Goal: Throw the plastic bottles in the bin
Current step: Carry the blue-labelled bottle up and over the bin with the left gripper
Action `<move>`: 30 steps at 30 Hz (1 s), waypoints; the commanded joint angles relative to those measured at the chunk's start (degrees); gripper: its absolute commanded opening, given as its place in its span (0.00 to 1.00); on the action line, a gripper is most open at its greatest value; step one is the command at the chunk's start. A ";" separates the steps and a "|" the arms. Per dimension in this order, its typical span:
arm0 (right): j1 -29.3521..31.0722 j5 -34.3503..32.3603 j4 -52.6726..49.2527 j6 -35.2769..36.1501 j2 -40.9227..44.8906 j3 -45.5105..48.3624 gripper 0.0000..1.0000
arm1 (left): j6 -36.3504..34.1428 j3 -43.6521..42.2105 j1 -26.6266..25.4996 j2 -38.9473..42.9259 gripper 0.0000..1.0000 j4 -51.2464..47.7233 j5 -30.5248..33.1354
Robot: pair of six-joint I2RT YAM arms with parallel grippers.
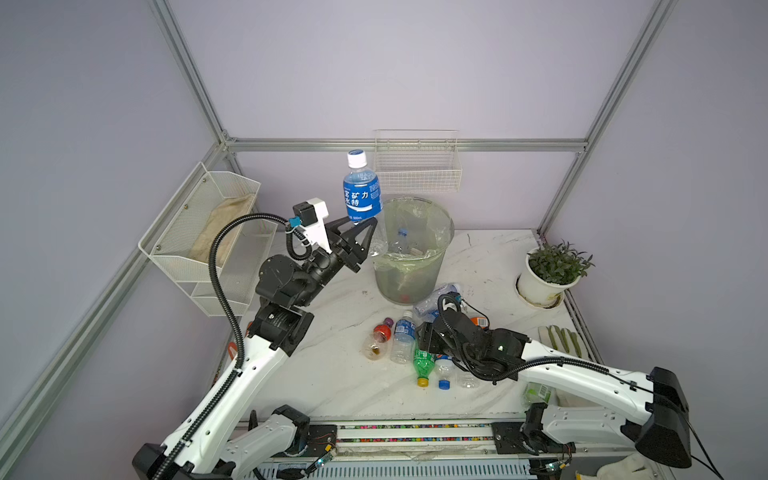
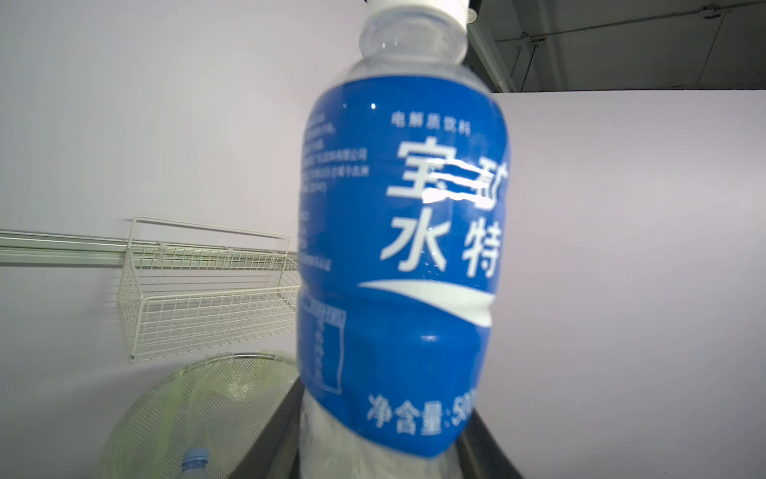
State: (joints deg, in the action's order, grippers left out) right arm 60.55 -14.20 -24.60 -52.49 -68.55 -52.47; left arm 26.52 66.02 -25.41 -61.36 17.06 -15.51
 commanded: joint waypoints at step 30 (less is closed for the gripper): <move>0.44 -2.11 -3.18 -0.88 3.92 -1.50 0.72 | -12.71 26.25 -8.33 -15.23 1.00 -19.17 8.06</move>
State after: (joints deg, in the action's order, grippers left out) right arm 60.71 -15.64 -27.29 -53.28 -64.60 -52.62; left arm 15.46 89.60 -33.45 -78.22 -3.44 -8.43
